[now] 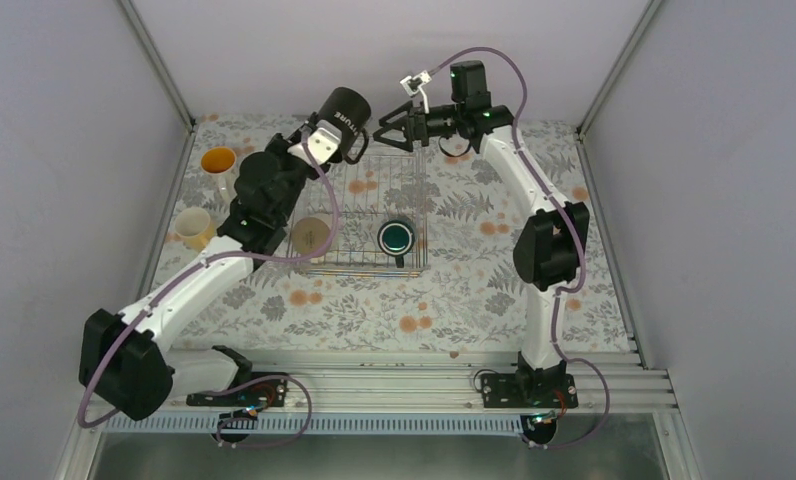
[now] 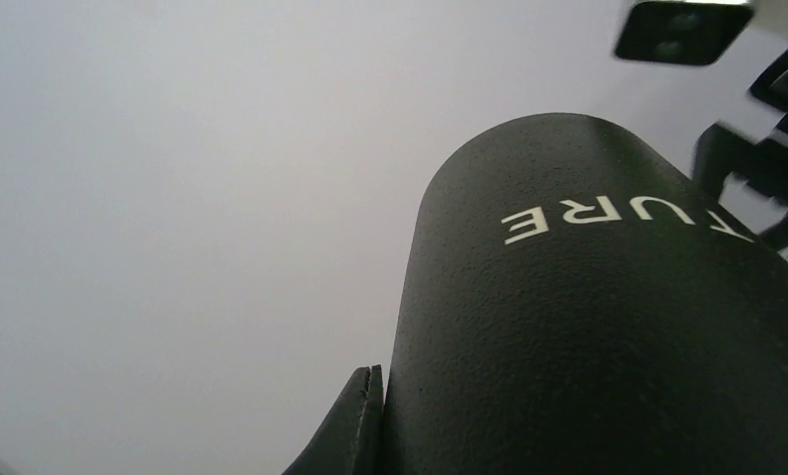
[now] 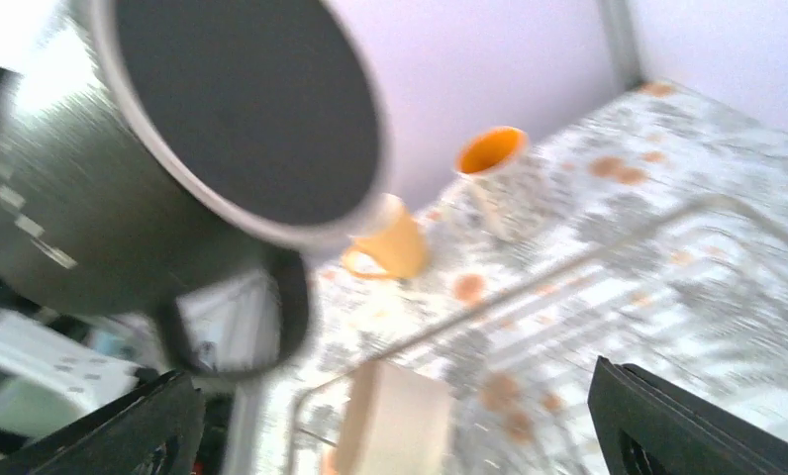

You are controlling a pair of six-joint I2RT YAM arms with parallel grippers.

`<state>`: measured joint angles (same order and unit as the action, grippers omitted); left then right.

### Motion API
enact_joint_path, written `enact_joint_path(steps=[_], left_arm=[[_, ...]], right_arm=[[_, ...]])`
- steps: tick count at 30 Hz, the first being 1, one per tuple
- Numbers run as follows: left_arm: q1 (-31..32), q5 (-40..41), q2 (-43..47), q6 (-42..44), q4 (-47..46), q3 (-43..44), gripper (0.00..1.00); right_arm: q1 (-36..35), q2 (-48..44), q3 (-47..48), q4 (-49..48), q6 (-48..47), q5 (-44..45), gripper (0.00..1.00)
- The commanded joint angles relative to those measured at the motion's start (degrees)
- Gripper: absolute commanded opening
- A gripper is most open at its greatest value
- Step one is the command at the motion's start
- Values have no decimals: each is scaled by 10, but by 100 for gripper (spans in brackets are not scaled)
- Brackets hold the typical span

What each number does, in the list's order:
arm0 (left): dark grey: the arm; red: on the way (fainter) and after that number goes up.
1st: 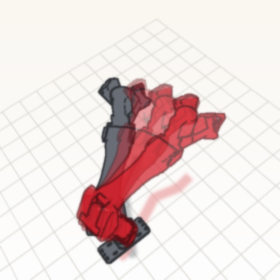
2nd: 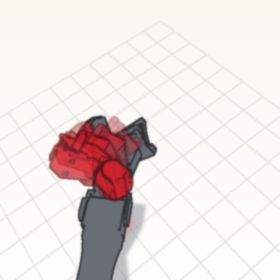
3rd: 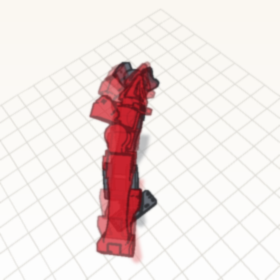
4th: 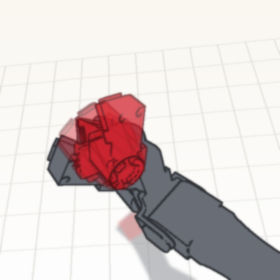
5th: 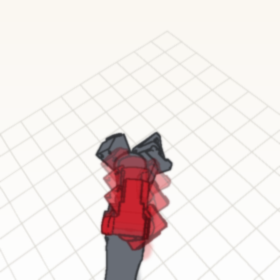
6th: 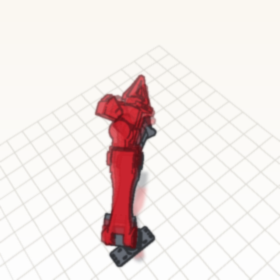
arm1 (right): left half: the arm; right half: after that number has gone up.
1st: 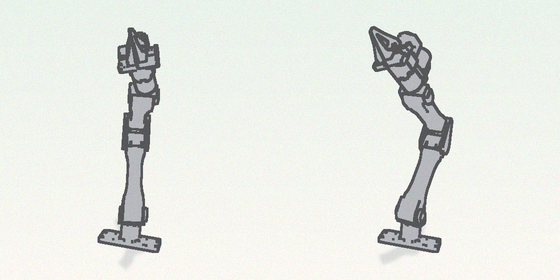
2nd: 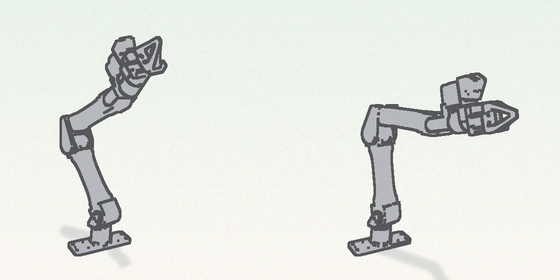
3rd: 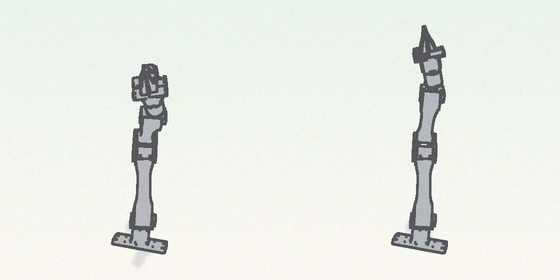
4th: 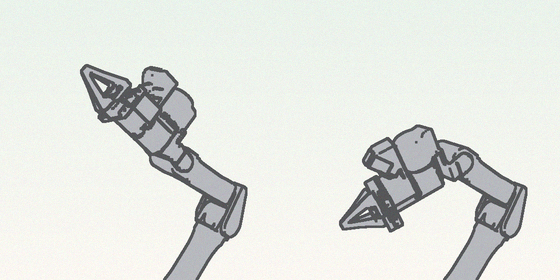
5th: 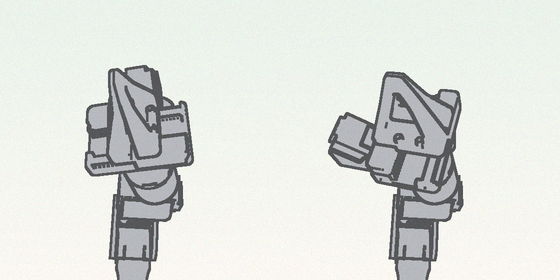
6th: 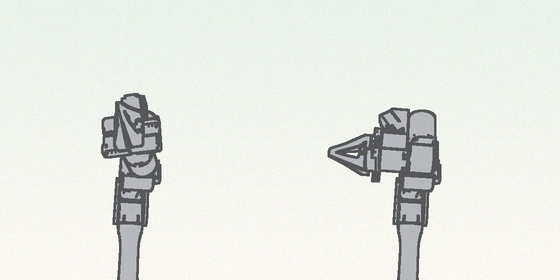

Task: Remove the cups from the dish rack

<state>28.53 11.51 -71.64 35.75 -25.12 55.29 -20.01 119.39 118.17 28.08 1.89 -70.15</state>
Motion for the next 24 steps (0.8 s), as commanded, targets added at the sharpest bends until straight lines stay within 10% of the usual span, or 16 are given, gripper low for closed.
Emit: enact_joint_path(steps=[1, 8, 24], left_arm=[[-22, 38, 53, 68, 28, 53, 2], [-105, -29, 53, 106, 385, 203, 2], [-253, -90, 118, 279, 708, 151, 2]], right_arm=[[7, -7, 13, 110, -155, 154, 100], [-3, -76, -54, 122, -223, 322, 100], [-40, -270, -263, 54, -234, 408, 100]])
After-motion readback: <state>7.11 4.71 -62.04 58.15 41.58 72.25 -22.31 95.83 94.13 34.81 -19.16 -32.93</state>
